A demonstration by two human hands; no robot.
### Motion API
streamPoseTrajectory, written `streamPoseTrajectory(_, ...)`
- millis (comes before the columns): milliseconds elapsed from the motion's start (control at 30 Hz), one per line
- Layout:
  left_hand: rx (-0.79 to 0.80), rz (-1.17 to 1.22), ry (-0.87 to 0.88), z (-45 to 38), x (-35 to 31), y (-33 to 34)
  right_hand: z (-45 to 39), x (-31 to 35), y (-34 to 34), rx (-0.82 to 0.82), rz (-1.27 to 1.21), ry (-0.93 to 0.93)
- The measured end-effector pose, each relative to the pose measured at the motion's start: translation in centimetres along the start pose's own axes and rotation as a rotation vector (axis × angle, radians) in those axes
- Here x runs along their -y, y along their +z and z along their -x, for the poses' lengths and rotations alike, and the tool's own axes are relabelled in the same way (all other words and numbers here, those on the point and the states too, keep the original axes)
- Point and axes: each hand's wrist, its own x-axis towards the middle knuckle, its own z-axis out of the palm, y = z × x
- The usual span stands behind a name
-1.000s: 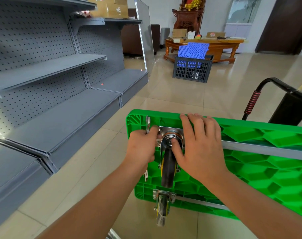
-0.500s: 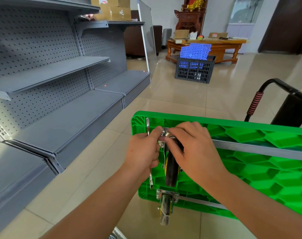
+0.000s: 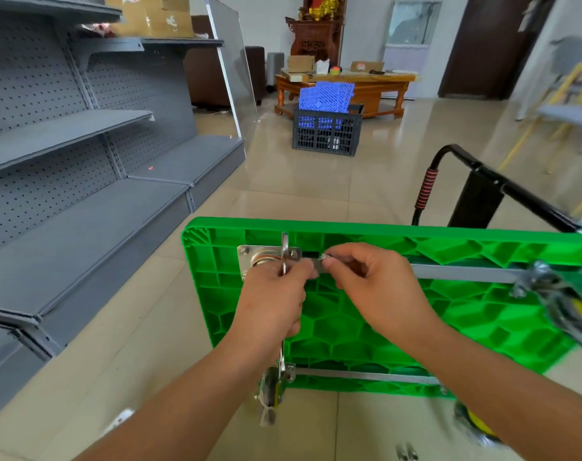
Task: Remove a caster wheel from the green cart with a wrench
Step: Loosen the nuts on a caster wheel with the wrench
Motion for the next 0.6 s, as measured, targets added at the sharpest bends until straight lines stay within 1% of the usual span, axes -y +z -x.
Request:
streamPoseTrajectory(167, 0.051, -0.13, -0.013, -0.3, 3.6, 4.6, 2.4, -4.8, -3.1, -0.036, -0.056, 0.1)
streamPoseTrajectory(300, 0.099, -0.304, -0.032, -0.8, 9.0, 7.1, 5.4, -10.1, -3.9, -0.049, -0.108, 0.215)
streamPoseTrajectory(433, 0.123, -0.555, -0.06, -1.2, 15.6, 9.1, 9.2, -16.6, -3.8, -0.02, -0.07, 0.353)
streamPoseTrajectory(600, 0.221, -0.762, -0.133, -1.2, 22.1, 10.7, 13.5, -24.1, -3.7, 0.021, 0.012, 0.534)
